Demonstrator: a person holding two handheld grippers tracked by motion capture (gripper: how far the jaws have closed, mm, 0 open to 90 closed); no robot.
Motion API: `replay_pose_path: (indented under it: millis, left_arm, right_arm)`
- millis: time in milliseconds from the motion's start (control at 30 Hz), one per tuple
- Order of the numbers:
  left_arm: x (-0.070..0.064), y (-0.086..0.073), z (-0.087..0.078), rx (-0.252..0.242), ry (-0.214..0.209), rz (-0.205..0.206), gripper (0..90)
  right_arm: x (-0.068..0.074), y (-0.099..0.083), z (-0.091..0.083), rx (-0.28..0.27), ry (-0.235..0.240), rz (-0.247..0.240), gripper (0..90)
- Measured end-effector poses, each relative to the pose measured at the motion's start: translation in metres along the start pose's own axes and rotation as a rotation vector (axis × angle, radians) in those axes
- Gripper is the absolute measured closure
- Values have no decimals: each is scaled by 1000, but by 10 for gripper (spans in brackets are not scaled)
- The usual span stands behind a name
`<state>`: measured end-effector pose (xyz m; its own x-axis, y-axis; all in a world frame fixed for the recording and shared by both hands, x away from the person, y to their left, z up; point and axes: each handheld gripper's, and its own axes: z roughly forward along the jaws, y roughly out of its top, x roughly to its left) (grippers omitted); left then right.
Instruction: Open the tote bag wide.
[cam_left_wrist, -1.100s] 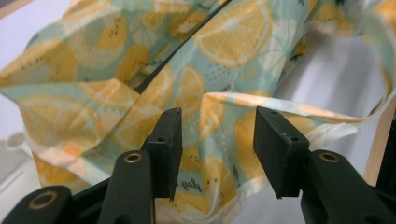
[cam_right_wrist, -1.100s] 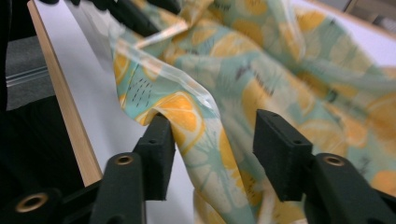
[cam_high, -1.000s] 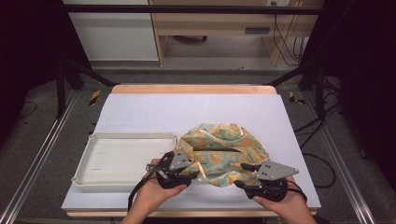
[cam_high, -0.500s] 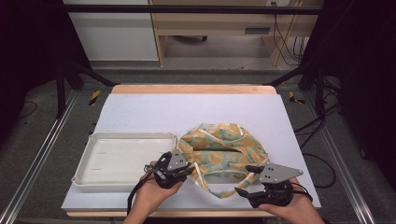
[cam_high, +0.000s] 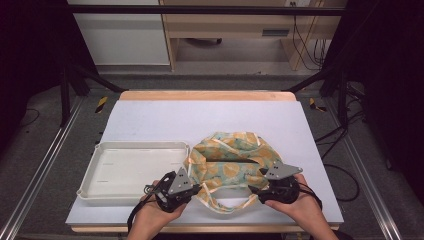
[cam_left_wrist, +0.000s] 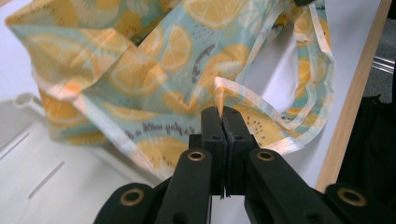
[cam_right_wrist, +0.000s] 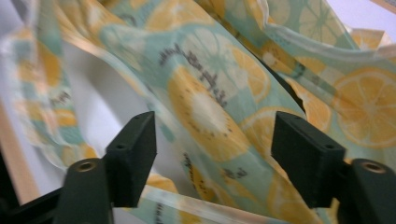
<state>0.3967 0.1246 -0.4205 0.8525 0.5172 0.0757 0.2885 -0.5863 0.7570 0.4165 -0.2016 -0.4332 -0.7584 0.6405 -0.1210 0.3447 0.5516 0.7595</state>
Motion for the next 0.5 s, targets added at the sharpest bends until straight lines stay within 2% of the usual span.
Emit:
replay_pose_path:
  millis: [33, 100, 133, 167, 200, 233, 300, 400, 500]
  left_arm:
    - [0, -2, -2, 5, 2, 0, 895]
    - [-1, -6, -4, 17, -2, -2, 900]
    - [-2, -8, -5, 21, -4, -2, 900]
    - [-3, -10, -6, 27, -8, -1, 900]
    - [-4, -12, -7, 33, -9, -1, 900]
    - [-5, -13, -9, 36, -5, 1, 900]
    - [-5, -15, -11, 46, 6, 3, 900]
    - [-4, -17, -15, 44, 3, -4, 900]
    - [-4, -20, -18, 42, 15, -12, 900]
  right_arm:
    - [0, 0, 0, 0, 0, 0, 388]
    - [-4, 0, 2, 6, -28, 12, 600]
    - [-4, 0, 2, 6, -28, 12, 600]
    - [-7, 1, 2, 3, -30, 20, 684]
    - [-10, 2, 1, -2, -33, 45, 815]
    - [-10, 2, 1, -2, -33, 45, 815]
    - [-10, 3, -3, -39, -18, 57, 900]
    - [-8, 2, -4, -50, -15, 52, 900]
    - [-4, 0, -8, -61, 8, 32, 900]
